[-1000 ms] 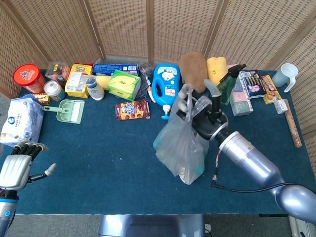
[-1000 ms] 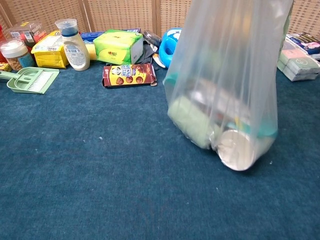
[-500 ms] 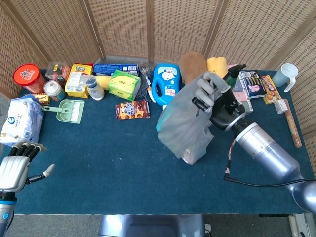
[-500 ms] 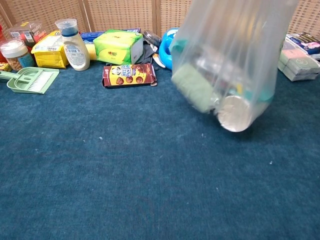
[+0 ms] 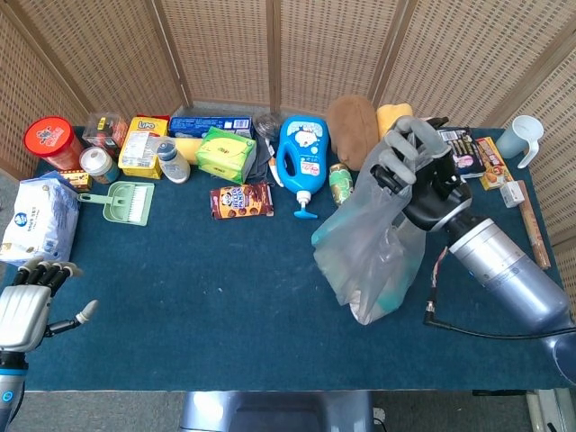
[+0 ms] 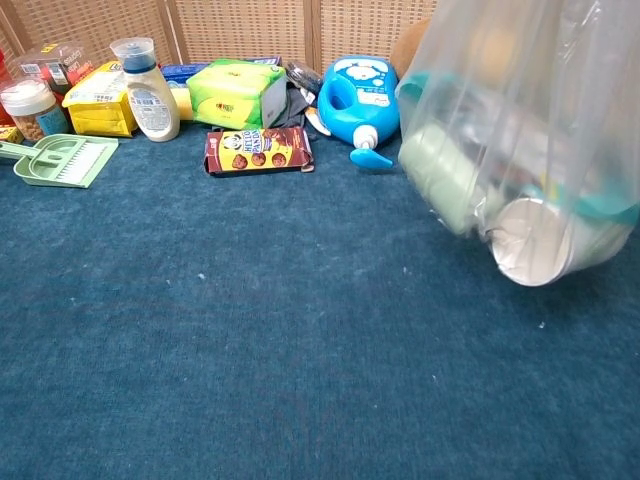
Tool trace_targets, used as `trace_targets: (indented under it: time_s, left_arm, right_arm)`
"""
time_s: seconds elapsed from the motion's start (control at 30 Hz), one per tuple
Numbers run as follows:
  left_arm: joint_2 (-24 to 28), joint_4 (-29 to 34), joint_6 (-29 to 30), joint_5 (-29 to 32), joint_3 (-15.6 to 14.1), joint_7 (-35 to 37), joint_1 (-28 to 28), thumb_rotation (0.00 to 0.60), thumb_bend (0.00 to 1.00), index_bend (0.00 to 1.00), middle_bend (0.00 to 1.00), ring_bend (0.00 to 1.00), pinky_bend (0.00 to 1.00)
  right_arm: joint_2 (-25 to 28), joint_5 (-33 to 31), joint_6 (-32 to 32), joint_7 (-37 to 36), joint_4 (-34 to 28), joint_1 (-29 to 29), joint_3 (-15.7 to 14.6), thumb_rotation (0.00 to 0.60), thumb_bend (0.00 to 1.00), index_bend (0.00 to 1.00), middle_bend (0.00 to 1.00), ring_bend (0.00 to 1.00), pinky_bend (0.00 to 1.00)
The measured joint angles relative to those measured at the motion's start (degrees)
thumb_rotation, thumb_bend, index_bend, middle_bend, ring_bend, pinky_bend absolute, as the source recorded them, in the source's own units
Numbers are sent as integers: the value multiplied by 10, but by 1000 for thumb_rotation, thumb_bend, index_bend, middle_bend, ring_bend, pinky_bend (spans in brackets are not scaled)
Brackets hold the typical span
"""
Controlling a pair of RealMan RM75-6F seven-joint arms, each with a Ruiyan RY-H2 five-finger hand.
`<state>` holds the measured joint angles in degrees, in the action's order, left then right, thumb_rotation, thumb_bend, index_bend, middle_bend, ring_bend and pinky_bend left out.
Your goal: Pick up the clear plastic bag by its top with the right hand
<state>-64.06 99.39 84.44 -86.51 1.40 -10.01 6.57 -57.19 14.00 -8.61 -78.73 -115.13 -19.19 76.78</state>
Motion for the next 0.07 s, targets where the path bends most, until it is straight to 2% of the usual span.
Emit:
trace_targets:
  time_s: [0.07]
  left_arm:
    - [0,-1,0,0,0,0,0,0,208,321,308,227,131]
  right_arm:
    - [-1,-2,2,3,1,2,1,600,616,613,758,883,905]
